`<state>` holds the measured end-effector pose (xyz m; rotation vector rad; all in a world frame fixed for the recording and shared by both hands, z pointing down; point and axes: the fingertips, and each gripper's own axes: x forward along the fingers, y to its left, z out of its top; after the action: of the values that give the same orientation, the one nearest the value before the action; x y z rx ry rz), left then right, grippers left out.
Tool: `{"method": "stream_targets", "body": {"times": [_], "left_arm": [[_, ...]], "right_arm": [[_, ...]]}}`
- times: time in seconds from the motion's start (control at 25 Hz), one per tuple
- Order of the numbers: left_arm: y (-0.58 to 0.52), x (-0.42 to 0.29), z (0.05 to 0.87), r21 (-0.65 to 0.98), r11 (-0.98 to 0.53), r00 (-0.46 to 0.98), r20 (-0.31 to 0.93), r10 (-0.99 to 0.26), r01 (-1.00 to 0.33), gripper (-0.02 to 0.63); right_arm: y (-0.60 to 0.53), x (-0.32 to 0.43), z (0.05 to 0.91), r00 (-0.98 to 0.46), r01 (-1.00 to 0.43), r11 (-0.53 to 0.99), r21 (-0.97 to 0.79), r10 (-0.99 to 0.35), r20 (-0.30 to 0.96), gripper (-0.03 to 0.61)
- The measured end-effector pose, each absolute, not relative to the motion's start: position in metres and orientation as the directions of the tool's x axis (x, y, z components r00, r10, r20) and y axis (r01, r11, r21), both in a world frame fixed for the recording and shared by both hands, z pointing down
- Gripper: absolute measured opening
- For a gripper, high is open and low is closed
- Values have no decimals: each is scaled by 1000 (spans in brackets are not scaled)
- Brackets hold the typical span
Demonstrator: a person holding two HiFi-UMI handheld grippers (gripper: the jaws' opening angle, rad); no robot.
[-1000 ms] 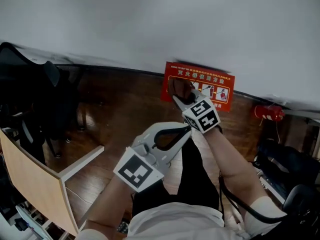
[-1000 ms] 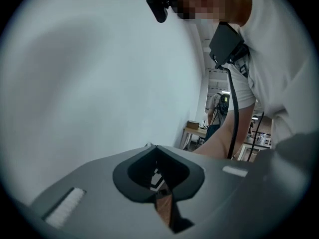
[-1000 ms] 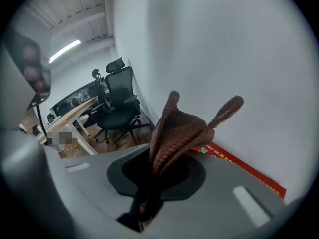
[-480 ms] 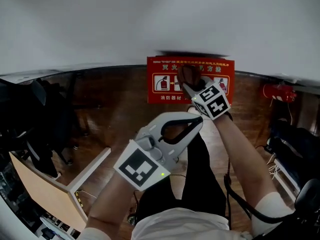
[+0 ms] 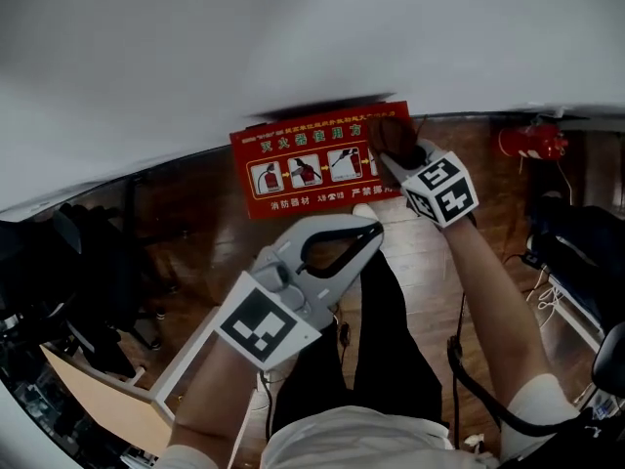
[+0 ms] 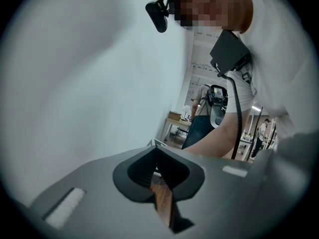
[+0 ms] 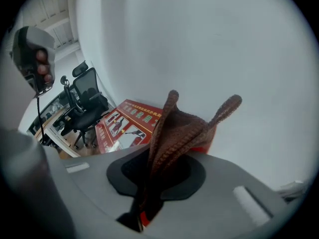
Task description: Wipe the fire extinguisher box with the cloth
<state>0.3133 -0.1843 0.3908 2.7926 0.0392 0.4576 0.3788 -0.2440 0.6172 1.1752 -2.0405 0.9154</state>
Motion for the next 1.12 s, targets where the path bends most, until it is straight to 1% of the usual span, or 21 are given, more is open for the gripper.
{"method": "stream_targets", "body": {"times": [0.2,0.48,0.56,0.68,0.84,1.0,1.12], "left_arm": [[-177,340,401,318,-948,941,315,126,20,0],[-172,372,415,322,-943,930,316,186,80,0],[-171,377,423,315,-944,917,338,210,101,0],[-165,379,434,315,-940,895,370,247,129,0],[-170,390,447,330,-936,890,379,252,125,0],[-179,407,456,363,-927,905,354,235,98,0],[-177,415,465,357,-927,897,363,252,116,0]], "right_arm": [[-231,422,619,-415,-906,303,-295,-504,758,54],[-215,455,623,-436,-899,240,-365,-544,717,52],[-211,460,629,-444,-895,236,-379,-547,709,52],[-201,452,645,-488,-870,236,-432,-531,693,52],[-201,427,678,-572,-817,269,-511,-500,650,52],[-209,422,721,-572,-815,252,-522,-493,655,52],[-213,427,752,-570,-813,221,-539,-494,656,52]]}}
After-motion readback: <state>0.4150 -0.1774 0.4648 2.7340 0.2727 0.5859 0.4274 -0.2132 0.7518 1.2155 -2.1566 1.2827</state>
